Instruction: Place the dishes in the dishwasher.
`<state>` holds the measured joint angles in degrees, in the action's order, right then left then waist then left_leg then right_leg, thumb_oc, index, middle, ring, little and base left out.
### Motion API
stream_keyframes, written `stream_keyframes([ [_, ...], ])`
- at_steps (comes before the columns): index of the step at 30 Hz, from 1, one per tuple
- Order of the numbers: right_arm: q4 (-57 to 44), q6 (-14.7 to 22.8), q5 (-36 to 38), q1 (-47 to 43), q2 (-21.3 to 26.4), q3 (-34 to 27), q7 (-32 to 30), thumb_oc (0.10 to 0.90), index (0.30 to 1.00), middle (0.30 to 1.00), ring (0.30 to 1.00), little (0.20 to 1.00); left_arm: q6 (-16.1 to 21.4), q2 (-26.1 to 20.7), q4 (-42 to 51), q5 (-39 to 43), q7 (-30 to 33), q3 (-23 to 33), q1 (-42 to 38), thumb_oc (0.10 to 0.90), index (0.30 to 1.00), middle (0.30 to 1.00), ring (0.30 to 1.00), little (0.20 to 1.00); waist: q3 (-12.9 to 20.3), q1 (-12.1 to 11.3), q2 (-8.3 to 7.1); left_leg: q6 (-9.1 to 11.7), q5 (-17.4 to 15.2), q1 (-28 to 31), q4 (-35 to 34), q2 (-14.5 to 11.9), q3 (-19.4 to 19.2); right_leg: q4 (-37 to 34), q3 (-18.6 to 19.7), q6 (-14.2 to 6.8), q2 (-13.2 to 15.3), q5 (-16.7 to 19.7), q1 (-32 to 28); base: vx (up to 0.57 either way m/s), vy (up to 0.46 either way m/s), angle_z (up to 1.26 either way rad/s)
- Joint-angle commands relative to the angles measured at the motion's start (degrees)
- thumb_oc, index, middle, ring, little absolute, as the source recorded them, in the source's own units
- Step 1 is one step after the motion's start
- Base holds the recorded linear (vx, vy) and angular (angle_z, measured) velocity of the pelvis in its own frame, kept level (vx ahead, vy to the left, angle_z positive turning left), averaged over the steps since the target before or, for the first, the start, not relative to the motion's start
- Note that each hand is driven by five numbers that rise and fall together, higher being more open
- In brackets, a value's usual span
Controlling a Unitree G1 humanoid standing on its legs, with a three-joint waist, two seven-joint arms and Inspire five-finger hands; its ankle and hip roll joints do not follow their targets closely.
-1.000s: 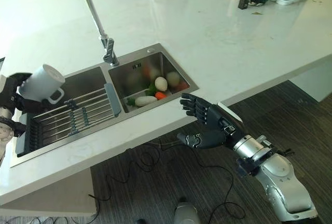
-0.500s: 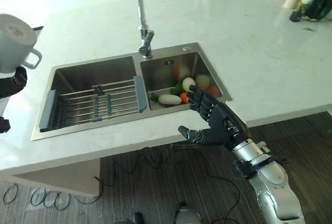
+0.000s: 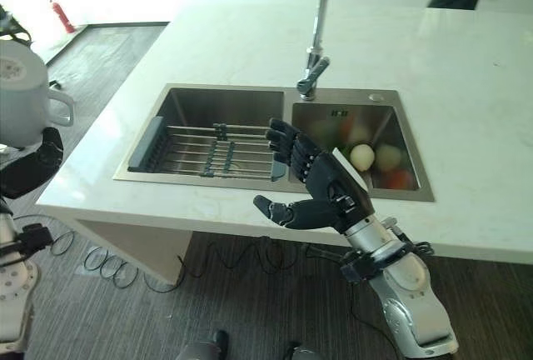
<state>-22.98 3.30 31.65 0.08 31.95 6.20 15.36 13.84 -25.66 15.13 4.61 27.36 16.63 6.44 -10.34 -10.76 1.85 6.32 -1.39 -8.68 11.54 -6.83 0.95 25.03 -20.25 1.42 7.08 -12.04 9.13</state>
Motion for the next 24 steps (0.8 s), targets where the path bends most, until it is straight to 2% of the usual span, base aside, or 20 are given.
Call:
stream_keyframes([
  [1, -6.39, 7.12, -0.05, -6.37, -1.72, -0.61, -3.22, 0.8, 0.9, 0.9, 0.9, 0.9, 6.76, -6.76, 6.9, 1.96, -0.92, 3.0, -3.0, 0.4, 0.3, 0.3, 0.3, 0.3, 0.97, 0.37, -1.31, 0.99, -4.14, -2.58, 5.65, -3.04, -1.52, -7.84, 0.92, -6.8, 1.78, -1.01, -7.38, -0.07, -0.054, 0.91],
  [2, -6.34, 7.6, -0.89, -5.97, -1.78, -0.72, -4.98, 0.8, 0.9, 0.9, 0.9, 0.9, 7.26, -6.62, 7.4, 2.85, -1.66, 2.6, -2.88, 0.4, 0.3, 0.3, 0.3, 0.3, 0.85, 0.42, -1.28, 1.45, -3.28, -3.22, 5.65, -4.35, -4.04, -7.84, -1.09, -7.07, 2.39, -0.81, -7.83, -0.06, -0.022, 0.98],
  [3, -6.34, 7.7, -1.08, -5.8, -1.77, -0.8, -5.57, 0.8, 0.9, 0.9, 0.9, 0.9, 7.49, -6.6, 7.4, 3.31, -2.0, 2.43, -2.91, 0.4, 0.3, 0.3, 0.3, 0.3, 0.86, 0.57, -1.28, 1.57, -3.0, -3.39, 5.65, -4.73, -4.77, -7.84, -1.89, -7.15, 2.62, -0.74, -8.02, 0.01, -0.004, 1.01],
  [4, -6.12, 8.46, -1.61, -4.87, -1.63, -1.55, -7.4, 0.8, 0.9, 0.9, 0.9, 0.9, 7.96, -6.17, 7.33, 5.54, -3.98, 1.73, -3.57, 0.4, 0.3, 0.3, 0.3, 0.3, 1.17, 1.72, -1.37, 2.58, -3.0, -2.97, 5.65, -6.77, -10.87, -7.84, -4.85, -7.97, 3.57, -1.29, -9.27, 0.02, 0.005, 1.49],
  [5, -5.74, 9.07, -2.1, -4.1, -1.3, -2.7, -8.9, 0.8, 0.9, 0.9, 0.9, 0.9, 8.39, -5.75, 7.24, 6.73, -6.11, 0.69, -4.4, 0.4, 0.3, 0.3, 0.3, 0.3, 0.99, 2.36, -1.64, 2.57, -2.61, -2.36, 5.65, -7.49, -15.56, -7.84, -7.81, -8.51, 4.68, -1.01, -10.28, -0.01, 0.054, 2.31],
  [7, -5.03, 9.83, -1.09, -3.52, 0.01, -5.37, -8.94, 0.8, 0.9, 0.9, 0.9, 0.9, 8.22, -5.87, 7.67, 7.67, -7.66, -0.06, -5.48, 0.4, 0.3, 0.3, 0.3, 0.3, 0.61, 3.75, -2.42, 1.22, -2.96, 0.03, 5.65, -6.82, -22.96, -7.84, -11.64, -9.2, 6.77, -0.04, -11.42, -0.08, 0.138, 2.76],
  [9, -4.49, 10.06, 1.3, -3.82, 1.34, -7.55, -7.58, 0.8, 0.9, 0.9, 0.9, 0.9, 8.17, -5.97, 7.94, 8.11, -7.84, -0.1, -5.47, 0.4, 0.3, 0.3, 0.3, 0.3, -0.01, 4.3, -3.3, -0.56, -4.32, 1.82, 5.65, -4.63, -25.78, -7.84, -12.22, -9.84, 8.25, 0.92, -11.96, -0.05, 0.226, 1.5],
  [13, -3.6, 11.31, 1.97, -4.41, 0.34, -8.37, -4.96, 0.8, 0.9, 0.9, 0.9, 0.9, 10.08, -5.98, 7.46, 7.65, -5.4, -0.4, -4.46, 0.4, 0.3, 0.3, 0.3, 0.3, -0.05, 4.05, -2.28, -1.59, -6.41, 1.68, 5.65, -2.87, -23.06, -7.84, -11.05, -10.91, 8.67, 1.65, -12.07, 0.01, 0.321, 0.78],
  [16, -4.51, 11.87, 1.18, -3.76, -1.08, -8.01, -5.62, 0.8, 0.9, 0.9, 0.9, 0.9, 9.31, -6.31, 8.23, 8.84, -4.75, -0.69, -4.82, 0.4, 0.3, 0.3, 0.3, 0.3, 1.34, 3.45, -2.07, -2.32, -8.14, 2.36, 5.65, -1.44, -21.39, -7.84, -12.0, -11.9, 10.07, 2.86, -12.88, 0.04, 0.354, 0.05],
  [17, -4.78, 12.38, 0.6, -3.5, -1.61, -7.95, -6.15, 0.8, 0.9, 0.9, 0.9, 0.9, 8.99, -6.36, 8.6, 9.43, -5.15, -0.79, -5.33, 0.4, 0.3, 0.3, 0.3, 0.3, 1.69, 2.83, -2.34, -2.69, -8.84, 2.4, 5.65, -0.48, -20.33, -7.84, -12.49, -12.1, 10.92, 4.34, -13.43, 0.13, 0.441, 0.22],
  [18, -4.87, 13.12, -1.33, -3.49, -3.03, -7.9, -7.62, 0.8, 0.9, 0.9, 0.9, 0.9, 8.89, -6.66, 9.05, 10.14, -6.67, -1.29, -6.21, 0.4, 0.3, 0.3, 0.3, 0.3, 1.84, 2.12, -2.89, -3.9, -10.08, 2.27, 5.65, 1.61, -17.48, -7.84, -14.05, -13.08, 12.72, 9.63, -14.74, 0.14, 0.415, 0.34],
  [19, -4.78, 13.17, -1.6, -3.56, -3.2, -7.87, -7.65, 0.8, 0.9, 0.9, 0.9, 0.9, 8.92, -6.71, 9.07, 10.02, -6.76, -1.31, -6.31, 0.4, 0.3, 0.3, 0.3, 0.3, 1.85, 1.99, -2.87, -4.12, -10.17, 2.25, 5.65, 1.86, -16.96, -7.84, -14.28, -13.09, 12.95, 10.42, -15.02, 0.22, 0.453, 0.55],
  [20, -4.84, 13.01, -2.6, -3.49, -3.63, -7.75, -8.9, 0.8, 0.9, 0.9, 0.9, 0.9, 8.74, -6.97, 8.94, 10.28, -7.34, -1.98, -7.03, 0.4, 0.3, 0.3, 0.3, 0.3, 1.75, 2.16, -2.6, -4.93, -10.41, 1.9, 5.65, 3.01, -13.98, -7.84, -12.83, -12.92, 12.13, 13.25, -15.26, 0.14, 0.236, 0.75],
  [21, -4.94, 12.9, -2.73, -3.43, -3.68, -7.78, -9.08, 0.8, 0.9, 0.9, 0.9, 0.9, 8.6, -7.05, 8.87, 10.34, -7.35, -2.1, -7.22, 0.4, 0.3, 0.3, 0.3, 0.3, 1.74, 2.32, -2.49, -5.1, -10.43, 1.8, 5.65, 3.15, -13.48, -7.84, -12.78, -13.02, 12.03, 13.68, -15.24, 0.2, 0.25, 0.87],
  [22, -4.89, 12.64, -2.86, -3.2, -3.82, -8.06, -9.78, 0.8, 0.9, 0.9, 0.9, 0.9, 8.3, -7.13, 8.62, 10.39, -7.91, -2.63, -7.92, 0.4, 0.3, 0.3, 0.3, 0.3, 1.75, 2.99, -2.0, -5.79, -10.35, 1.64, 5.65, 3.36, -11.53, -7.64, -10.62, -12.58, 10.03, 15.06, -15.41, 0.09, 0.119, 1.02],
  [23, -4.67, 12.5, -2.37, -2.92, -3.57, -8.54, -10.15, 0.8, 0.9, 0.9, 0.9, 0.9, 7.96, -7.12, 7.99, 10.09, -7.91, -3.87, -8.89, 0.4, 0.3, 0.3, 0.3, 0.3, 1.09, 4.77, -1.46, -6.7, -9.31, 0.89, 5.65, 3.53, -9.32, -7.53, -6.24, -10.64, 5.79, 13.79, -12.72, 0.1, 0.067, 0.98],
  [24, -4.49, 12.61, -2.3, -2.56, -3.27, -9.05, -10.57, 0.8, 0.9, 0.9, 0.9, 0.9, 8.28, -7.01, 7.47, 10.44, -8.45, -4.46, -9.37, 0.4, 0.3, 0.3, 0.3, 0.3, 1.21, 5.46, -1.59, -6.74, -9.18, 0.39, 5.65, 3.9, -8.15, -7.84, -3.77, -10.04, 3.97, 12.44, -11.14, 0.1, -0.039, 1.4],
])
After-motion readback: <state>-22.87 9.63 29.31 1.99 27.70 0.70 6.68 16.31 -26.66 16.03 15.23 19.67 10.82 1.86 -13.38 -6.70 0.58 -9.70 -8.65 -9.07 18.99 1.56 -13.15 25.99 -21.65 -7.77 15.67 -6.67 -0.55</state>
